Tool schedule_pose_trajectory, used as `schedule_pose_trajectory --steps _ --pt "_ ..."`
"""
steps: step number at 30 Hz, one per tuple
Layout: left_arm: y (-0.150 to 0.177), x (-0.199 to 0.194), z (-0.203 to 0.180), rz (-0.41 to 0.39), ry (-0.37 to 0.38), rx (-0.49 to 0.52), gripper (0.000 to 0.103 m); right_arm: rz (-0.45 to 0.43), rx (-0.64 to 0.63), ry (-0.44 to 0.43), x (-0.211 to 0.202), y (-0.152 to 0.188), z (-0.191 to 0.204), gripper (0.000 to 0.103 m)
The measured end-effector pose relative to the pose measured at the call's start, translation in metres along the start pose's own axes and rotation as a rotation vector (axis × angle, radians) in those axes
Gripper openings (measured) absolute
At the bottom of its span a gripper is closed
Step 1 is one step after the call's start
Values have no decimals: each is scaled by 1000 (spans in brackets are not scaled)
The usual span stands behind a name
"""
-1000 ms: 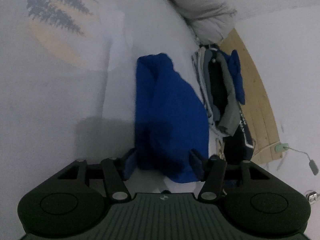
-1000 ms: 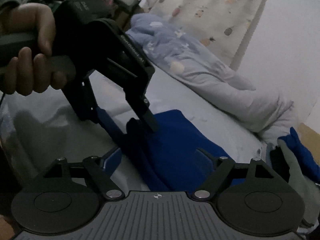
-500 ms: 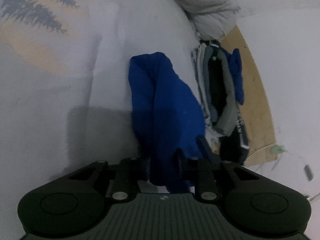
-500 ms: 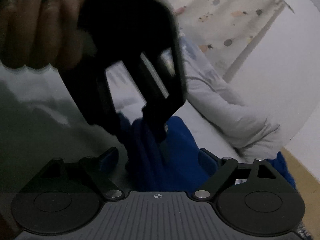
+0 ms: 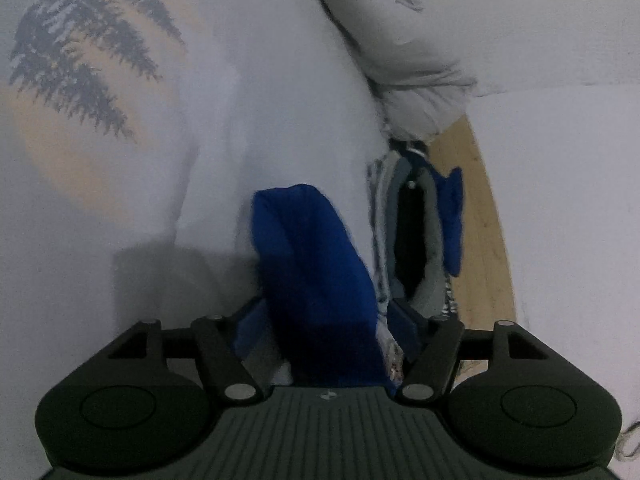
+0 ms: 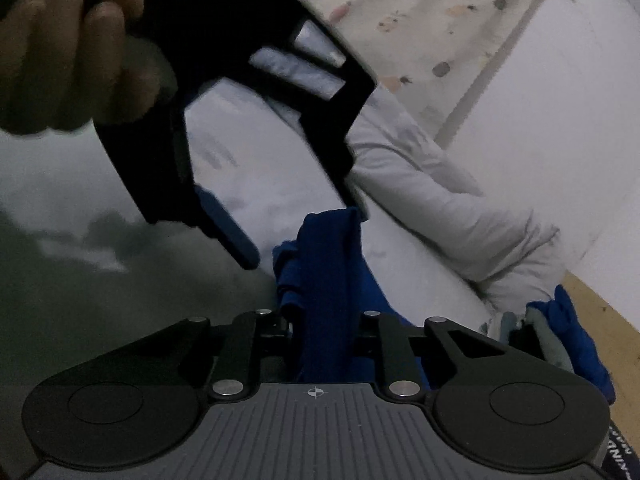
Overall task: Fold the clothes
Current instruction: 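Grasp the folded shirt bundle with both grippers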
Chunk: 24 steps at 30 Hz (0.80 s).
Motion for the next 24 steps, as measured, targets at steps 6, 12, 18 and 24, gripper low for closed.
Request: schedule_pose_trajectory --steps 6,12,18,24 --pt "-2 34 -13 56 2 35 84 -28 36 -14 -15 2 -15 21" --pt "-8 51 -35 58 -88 94 35 -47 -2 44 -27 12 -7 25" --pt "-12 44 -36 69 -97 72 33 -50 6 102 -40 30 -9 60" --pt "-11 42 -27 76 -69 6 31 -35 -48 155 -36 46 2 82"
Point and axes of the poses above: each gripper's, at about its wrist camera, not at the fingertips, and x roughly the way its jaws point, z to its left, y to its underside, the point moved 1 cm from there along x, roughly the way its jaws point, and after that the axes turned 9 degrees about z, right-handed, at the moved point
